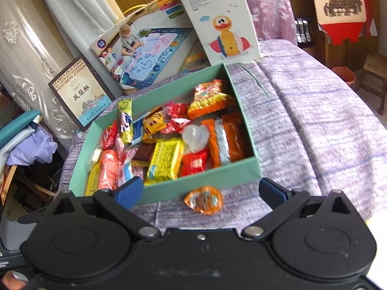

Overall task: Organize snacks
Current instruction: 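Withdraw both open tools from the box toward the last two snacks, then grasp the red-white wrapped candy with the left tool while the right tool grasps the orange jelly cup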

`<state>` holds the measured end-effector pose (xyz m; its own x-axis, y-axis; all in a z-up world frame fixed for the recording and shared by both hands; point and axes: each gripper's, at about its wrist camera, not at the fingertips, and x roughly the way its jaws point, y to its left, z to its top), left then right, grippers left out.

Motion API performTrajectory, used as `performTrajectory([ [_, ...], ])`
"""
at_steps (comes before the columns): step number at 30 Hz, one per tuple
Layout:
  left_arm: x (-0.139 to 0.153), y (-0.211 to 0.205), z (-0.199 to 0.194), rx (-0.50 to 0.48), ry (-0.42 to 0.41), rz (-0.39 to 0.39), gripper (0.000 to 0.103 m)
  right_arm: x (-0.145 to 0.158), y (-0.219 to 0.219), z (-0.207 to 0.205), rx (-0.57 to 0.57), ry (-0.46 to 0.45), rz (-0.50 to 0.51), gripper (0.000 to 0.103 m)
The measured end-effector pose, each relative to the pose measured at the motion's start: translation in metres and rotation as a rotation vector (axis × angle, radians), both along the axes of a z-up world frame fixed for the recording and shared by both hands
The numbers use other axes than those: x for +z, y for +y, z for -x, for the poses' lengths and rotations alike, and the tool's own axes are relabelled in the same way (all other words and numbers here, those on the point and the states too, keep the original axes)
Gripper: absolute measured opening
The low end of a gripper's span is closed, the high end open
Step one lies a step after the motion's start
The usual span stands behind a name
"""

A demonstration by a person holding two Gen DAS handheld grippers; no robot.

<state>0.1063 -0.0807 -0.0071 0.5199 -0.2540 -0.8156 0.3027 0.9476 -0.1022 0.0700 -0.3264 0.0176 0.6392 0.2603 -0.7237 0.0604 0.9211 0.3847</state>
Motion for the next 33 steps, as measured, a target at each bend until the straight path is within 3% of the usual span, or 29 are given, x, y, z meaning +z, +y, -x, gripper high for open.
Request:
performTrajectory([
  [14,-0.028,-0.039,0.033,-0.105,0.111,-0.025,0.103,-0.037,-0.015,0.039,-0.028,0.09,-0.05,0.103],
  [16,-0.03,-0.045,0.034,-0.103,0.119,-0.013,0.096,-0.039,-0.018,0.043,-0.035,0.091,-0.052,0.103],
  [19,-0.034,-0.052,0.032,-0.103,0.149,0.021,0.075,-0.04,-0.022,0.045,-0.045,0.089,-0.052,0.103],
  [21,-0.037,-0.057,0.033,-0.122,0.158,0.029,0.04,-0.04,-0.022,0.045,-0.046,0.085,-0.049,0.103],
  [27,-0.037,-0.056,0.034,-0.142,0.081,-0.065,0.028,-0.041,-0.013,0.041,-0.032,0.068,-0.02,0.103],
  [32,-0.038,-0.022,0.014,-0.056,0.08,-0.043,0.028,-0.039,0.003,0.024,0.012,0.046,0.013,0.101],
  [33,-0.039,-0.017,0.011,-0.042,0.08,-0.038,0.033,-0.039,0.007,0.02,0.023,0.041,0.025,0.099],
])
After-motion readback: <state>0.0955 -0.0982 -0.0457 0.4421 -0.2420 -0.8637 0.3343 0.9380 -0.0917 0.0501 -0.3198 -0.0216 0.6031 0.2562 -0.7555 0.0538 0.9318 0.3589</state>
